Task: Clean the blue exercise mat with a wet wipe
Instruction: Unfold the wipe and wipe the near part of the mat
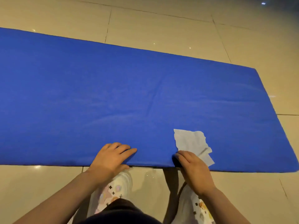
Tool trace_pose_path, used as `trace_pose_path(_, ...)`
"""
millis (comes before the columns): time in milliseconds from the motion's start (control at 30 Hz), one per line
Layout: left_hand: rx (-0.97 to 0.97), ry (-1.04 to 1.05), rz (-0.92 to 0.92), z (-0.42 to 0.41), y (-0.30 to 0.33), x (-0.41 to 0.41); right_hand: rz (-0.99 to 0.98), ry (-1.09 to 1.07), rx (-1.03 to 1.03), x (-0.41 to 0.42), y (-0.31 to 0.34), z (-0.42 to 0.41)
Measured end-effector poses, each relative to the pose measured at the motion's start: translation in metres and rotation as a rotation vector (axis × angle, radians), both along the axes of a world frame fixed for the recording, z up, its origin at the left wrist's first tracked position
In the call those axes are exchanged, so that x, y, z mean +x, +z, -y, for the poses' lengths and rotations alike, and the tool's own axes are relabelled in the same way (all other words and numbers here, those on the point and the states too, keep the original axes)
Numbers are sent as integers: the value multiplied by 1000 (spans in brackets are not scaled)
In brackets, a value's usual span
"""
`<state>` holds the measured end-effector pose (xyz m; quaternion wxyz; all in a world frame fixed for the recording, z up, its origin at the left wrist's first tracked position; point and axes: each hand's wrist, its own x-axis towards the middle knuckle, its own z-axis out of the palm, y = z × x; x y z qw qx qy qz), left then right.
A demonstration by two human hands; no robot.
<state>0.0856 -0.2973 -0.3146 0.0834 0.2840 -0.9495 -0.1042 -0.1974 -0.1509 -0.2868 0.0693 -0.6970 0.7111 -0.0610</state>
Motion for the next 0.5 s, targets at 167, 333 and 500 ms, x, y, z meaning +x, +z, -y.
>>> trace_pose_path(167,147,168,-141,37,-15,-7,34,-163,40,14,-27,1)
trace_pose_path(333,180,478,-26,93,-37,-20,262,-593,-92,5,-27,38)
trace_pose_path(500,67,528,49,94,-59,-22,101,-516,109,-7,-68,48)
